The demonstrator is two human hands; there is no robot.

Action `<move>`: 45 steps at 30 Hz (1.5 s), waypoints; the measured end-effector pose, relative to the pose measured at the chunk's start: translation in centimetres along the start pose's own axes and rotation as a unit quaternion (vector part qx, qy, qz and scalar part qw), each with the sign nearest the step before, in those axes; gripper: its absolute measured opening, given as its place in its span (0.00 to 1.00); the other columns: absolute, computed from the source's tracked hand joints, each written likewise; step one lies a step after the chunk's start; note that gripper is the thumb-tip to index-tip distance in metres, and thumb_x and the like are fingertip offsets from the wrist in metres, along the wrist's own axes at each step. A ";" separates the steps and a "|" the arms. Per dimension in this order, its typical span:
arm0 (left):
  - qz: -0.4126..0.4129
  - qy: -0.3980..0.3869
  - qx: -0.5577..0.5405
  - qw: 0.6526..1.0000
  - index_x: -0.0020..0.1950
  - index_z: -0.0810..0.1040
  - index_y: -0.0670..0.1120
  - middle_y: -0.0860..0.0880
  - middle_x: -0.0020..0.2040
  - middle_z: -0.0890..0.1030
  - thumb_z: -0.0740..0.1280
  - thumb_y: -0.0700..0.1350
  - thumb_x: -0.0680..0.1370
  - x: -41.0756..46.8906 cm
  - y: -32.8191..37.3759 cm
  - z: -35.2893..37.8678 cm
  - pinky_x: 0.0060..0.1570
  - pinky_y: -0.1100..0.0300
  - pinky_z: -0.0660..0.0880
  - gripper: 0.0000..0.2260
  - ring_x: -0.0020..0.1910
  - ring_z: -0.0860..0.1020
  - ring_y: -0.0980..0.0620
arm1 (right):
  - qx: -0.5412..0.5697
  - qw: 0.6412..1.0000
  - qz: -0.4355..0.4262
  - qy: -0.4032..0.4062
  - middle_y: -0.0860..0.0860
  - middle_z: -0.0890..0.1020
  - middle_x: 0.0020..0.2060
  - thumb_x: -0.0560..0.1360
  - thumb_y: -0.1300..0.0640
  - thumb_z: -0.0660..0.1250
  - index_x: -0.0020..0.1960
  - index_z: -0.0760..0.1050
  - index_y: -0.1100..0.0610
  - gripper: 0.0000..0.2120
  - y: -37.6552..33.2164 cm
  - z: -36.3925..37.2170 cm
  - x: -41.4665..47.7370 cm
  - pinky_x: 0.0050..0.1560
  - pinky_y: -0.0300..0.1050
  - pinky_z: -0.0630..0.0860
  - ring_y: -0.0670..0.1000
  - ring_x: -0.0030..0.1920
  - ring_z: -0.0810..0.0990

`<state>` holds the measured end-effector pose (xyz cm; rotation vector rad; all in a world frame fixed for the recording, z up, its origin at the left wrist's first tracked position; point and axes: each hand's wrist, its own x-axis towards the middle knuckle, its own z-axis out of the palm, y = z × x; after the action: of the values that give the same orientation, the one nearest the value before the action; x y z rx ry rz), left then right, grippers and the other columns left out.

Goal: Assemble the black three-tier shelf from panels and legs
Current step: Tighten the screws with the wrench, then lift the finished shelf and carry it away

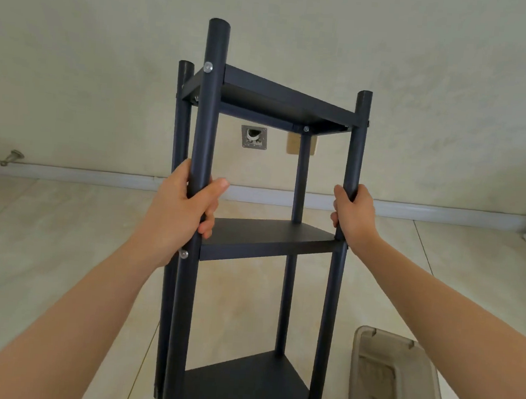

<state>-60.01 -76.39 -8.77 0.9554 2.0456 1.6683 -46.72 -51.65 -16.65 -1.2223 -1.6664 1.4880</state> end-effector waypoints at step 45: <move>-0.350 0.334 0.001 0.875 0.47 0.79 0.49 0.52 0.42 0.82 0.68 0.43 0.80 -3.9 39.2 -49.0 0.37 0.70 0.72 0.03 0.39 0.78 0.65 | -0.188 0.898 -0.001 -0.397 0.57 0.78 0.40 0.76 0.60 0.70 0.45 0.76 0.56 0.03 -60.5 20.5 -24.4 0.50 0.50 0.75 0.57 0.43 0.77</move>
<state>-76.89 -111.39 40.68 -0.4510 2.3576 1.6636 -69.72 -79.76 41.28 -0.8053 -2.5806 1.8631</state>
